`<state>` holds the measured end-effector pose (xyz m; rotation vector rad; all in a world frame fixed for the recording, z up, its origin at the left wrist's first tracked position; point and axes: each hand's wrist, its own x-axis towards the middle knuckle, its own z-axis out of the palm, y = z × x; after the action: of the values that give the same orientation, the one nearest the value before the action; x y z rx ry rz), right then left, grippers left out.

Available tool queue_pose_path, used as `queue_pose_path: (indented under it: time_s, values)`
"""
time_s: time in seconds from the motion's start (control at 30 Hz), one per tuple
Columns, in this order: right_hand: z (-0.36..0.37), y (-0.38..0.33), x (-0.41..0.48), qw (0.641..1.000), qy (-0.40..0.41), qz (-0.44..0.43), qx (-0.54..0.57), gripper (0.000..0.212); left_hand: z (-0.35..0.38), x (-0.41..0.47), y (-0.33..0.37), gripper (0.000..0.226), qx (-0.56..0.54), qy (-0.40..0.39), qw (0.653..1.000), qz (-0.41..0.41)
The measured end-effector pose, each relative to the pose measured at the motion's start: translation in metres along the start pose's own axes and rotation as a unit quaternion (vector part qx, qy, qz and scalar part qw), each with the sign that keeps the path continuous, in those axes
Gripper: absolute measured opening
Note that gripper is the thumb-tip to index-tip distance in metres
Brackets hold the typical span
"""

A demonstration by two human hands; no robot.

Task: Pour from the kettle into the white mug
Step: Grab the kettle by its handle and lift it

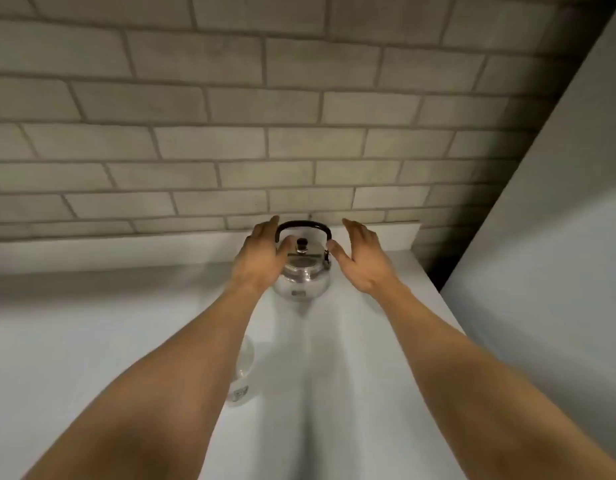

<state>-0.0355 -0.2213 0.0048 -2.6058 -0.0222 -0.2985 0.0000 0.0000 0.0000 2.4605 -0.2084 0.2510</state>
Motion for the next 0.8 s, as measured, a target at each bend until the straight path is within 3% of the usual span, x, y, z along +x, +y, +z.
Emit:
queue_pose_path:
  time_s: [0.13,0.33,0.47,0.6,0.8]
  values:
    - [0.016,0.008,0.045,0.997,-0.07,-0.008,0.016,0.076,0.023,0.033,-0.008,0.06,-0.007,-0.041,0.998,-0.039]
    - [0.037,0.009,0.091,0.986,-0.115,-0.122,0.021,0.066,0.044,0.058,-0.019,0.049,0.0,-0.029,0.999,-0.019]
    - [0.047,0.002,0.111,0.973,-0.172,-0.139,0.065,0.042,0.047,0.06,-0.021,0.04,-0.002,-0.034,0.999,-0.015]
    - [0.049,0.001,0.121,0.977,-0.165,-0.112,0.077,0.038,0.046,0.056,-0.016,0.037,0.043,-0.024,0.999,0.003]
    - [0.014,-0.008,0.094,0.978,-0.12,-0.123,0.116,0.027,0.026,0.031,0.007,0.032,0.024,-0.008,1.0,0.018]
